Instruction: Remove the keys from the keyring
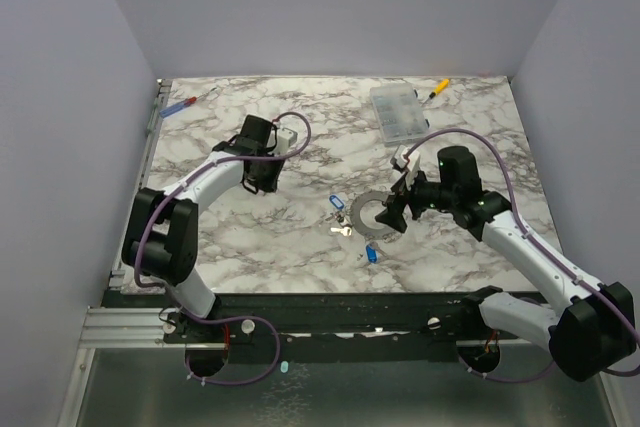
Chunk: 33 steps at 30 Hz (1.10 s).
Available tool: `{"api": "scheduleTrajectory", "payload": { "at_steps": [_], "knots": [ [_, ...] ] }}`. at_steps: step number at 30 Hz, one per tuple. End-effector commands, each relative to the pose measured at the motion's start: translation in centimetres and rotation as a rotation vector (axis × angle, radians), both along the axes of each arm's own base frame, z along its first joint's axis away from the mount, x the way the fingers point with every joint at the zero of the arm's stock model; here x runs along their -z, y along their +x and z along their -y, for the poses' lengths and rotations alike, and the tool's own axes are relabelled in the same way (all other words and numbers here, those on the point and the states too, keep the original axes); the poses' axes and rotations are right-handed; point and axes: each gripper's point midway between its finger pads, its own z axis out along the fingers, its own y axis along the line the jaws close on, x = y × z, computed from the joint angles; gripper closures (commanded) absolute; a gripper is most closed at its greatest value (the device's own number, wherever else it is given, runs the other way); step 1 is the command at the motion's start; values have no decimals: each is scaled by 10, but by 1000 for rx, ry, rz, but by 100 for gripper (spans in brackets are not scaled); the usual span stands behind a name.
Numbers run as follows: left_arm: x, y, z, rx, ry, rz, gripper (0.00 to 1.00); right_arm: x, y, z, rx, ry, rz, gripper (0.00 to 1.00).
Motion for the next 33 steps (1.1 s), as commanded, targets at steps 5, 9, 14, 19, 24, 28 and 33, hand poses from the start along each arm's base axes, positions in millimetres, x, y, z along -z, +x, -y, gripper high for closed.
{"api": "scheduleTrajectory", "payload": {
  "at_steps": [5,9,14,19,24,28,33],
  "knots": [
    [38,-1,-6,-3,50,-73,100,4,14,7,65,-25,31,0],
    [47,-12,-4,9,35,-115,100,7,16,9,75,-36,32,0],
    [56,-17,-12,-8,73,-131,92,10,16,9,74,-38,25,0],
    [59,-19,-18,-22,99,-135,65,10,16,9,74,-40,26,0],
    [64,-32,-22,-8,119,-178,55,10,16,9,76,-43,29,0],
    [67,-42,-26,2,126,-196,55,10,17,10,79,-44,31,0],
    [63,-46,-29,10,134,-186,56,11,17,9,77,-43,28,0]
  ]
}}
